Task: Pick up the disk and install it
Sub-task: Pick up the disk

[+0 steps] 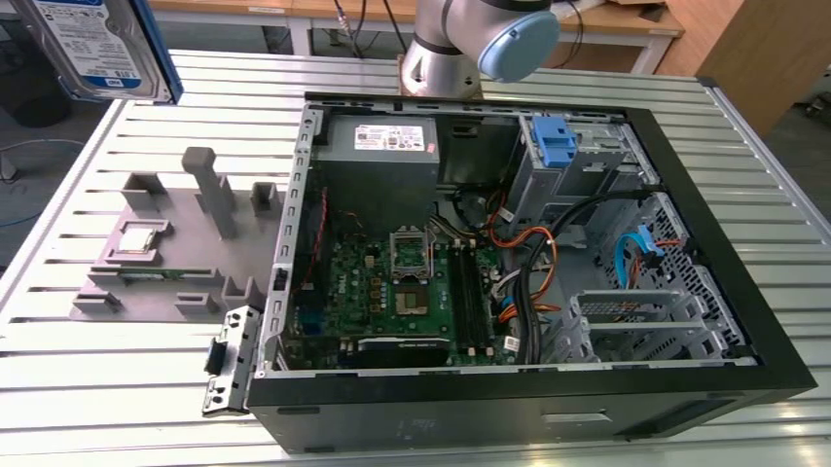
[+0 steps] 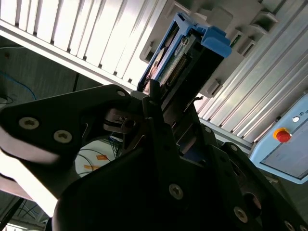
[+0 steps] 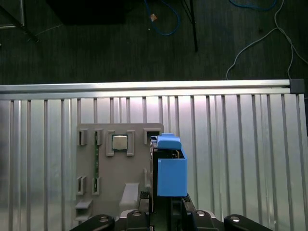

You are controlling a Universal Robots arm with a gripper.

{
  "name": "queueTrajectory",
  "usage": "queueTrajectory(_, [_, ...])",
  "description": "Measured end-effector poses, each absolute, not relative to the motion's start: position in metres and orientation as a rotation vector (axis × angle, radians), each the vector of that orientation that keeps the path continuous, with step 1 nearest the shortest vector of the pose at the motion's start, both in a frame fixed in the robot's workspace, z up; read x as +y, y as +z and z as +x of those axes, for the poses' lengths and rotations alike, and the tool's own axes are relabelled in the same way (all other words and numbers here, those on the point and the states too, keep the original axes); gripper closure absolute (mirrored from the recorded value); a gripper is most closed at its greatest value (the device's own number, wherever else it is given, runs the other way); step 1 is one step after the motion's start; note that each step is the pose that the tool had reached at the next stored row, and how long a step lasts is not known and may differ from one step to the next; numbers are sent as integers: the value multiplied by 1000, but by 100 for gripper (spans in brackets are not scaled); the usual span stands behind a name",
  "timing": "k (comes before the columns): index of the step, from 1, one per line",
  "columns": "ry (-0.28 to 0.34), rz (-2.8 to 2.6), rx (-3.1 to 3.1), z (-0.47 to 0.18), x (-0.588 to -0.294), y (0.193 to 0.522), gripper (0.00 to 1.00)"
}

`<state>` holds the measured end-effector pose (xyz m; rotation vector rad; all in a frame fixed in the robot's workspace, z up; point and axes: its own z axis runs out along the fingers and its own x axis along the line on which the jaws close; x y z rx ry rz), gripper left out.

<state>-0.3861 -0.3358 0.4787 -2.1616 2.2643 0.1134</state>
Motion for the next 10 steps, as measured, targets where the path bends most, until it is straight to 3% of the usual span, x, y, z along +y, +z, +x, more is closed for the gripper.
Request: queueTrajectory(10, [114,-2162,2264,-386,-336,481,65])
